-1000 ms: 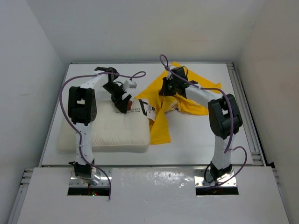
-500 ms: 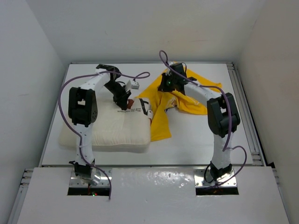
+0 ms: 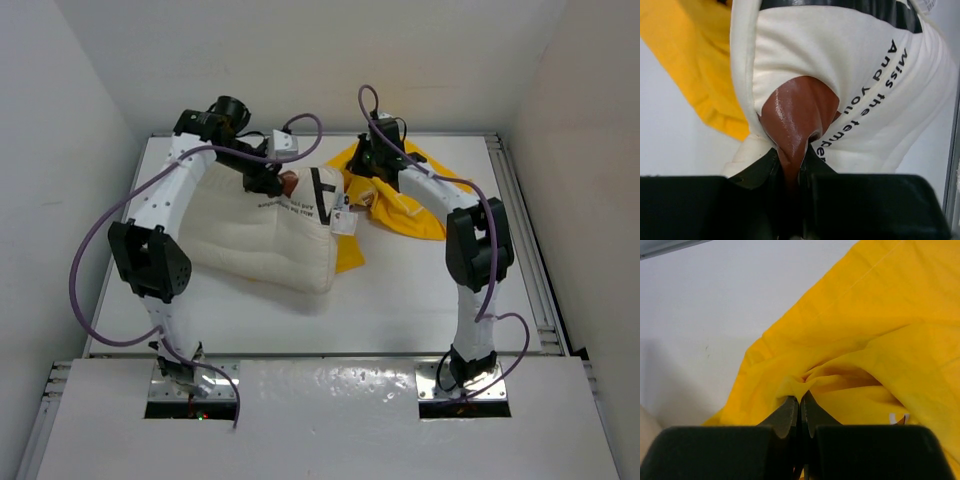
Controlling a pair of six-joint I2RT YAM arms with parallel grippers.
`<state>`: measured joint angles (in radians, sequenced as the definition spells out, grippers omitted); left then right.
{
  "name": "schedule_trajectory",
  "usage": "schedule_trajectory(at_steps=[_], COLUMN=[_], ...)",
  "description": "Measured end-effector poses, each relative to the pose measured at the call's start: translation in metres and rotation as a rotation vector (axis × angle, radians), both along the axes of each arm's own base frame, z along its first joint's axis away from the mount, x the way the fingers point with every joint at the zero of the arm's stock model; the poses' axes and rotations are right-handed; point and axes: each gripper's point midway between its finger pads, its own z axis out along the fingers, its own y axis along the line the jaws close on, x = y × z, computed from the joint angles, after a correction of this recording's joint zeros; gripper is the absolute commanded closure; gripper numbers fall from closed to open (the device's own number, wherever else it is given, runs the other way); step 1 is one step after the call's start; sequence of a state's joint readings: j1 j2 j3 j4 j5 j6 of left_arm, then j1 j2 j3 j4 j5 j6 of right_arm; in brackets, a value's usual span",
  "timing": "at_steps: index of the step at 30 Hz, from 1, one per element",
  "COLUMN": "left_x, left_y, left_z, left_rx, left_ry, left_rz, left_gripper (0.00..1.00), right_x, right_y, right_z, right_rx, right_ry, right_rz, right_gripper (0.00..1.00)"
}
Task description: Put the pillow into the pillowcase
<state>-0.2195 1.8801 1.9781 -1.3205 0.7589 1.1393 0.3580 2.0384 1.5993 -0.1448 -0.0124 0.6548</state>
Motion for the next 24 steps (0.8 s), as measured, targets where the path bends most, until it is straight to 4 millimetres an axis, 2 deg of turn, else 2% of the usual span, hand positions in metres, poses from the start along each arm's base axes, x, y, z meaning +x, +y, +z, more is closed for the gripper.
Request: schedule_trajectory(at_steps=[2,4,6,8,10,13,16,20,24], left_x=[-0.006,-0.016,-0.027,-0.037,-0.036,-0.012,0.029,0.06,0.08], left_y=[-0.017,-0.035,-0.048,-0.057,-0.057,-0.043,-0.019,0.009,0.024], left_z=[0.007,0.002,-0.011,-0.034,-0.056,-0.079,-0.085,-0.085,-0.095], left_rx=[-0.025,-0.032,-0.029,-0.019,-0.004,0.035,0.054,0.05,0.086], left_ry=[-0.013,-0.001,0.038,0.102,0.157,0.185,0.163,0.162,0.138], left_rz=[-0.041,-0.087,-0.118,-0.123,-0.07,0.103,0.339,0.572,0.71], left_gripper=[1.0,1.0,1.0,1.0,1.0,1.0,1.0,1.0,1.0], right_x=[-0.001,-0.001,-0.002,-0.011,-0.026,-0.057,-0.081,-0.096,-0.108], right_y=[0.003,0.006,0.011,0.015,0.019,0.022,0.025,0.028,0.029], right_z=[0.001,0.002,0.003,0.001,0.0,0.004,0.018,0.035,0.028], right_rx=[0.009,0.025,0.042,0.055,0.061,0.046,0.028,0.01,-0.017], right_ry=[0.002,-0.002,-0.012,-0.016,-0.021,-0.027,-0.075,-0.143,-0.143], right_rz=[-0.003,0.004,0.023,0.054,0.104,0.181,0.249,0.306,0.352], right_gripper=[1.0,1.0,1.0,1.0,1.0,1.0,1.0,1.0,1.0])
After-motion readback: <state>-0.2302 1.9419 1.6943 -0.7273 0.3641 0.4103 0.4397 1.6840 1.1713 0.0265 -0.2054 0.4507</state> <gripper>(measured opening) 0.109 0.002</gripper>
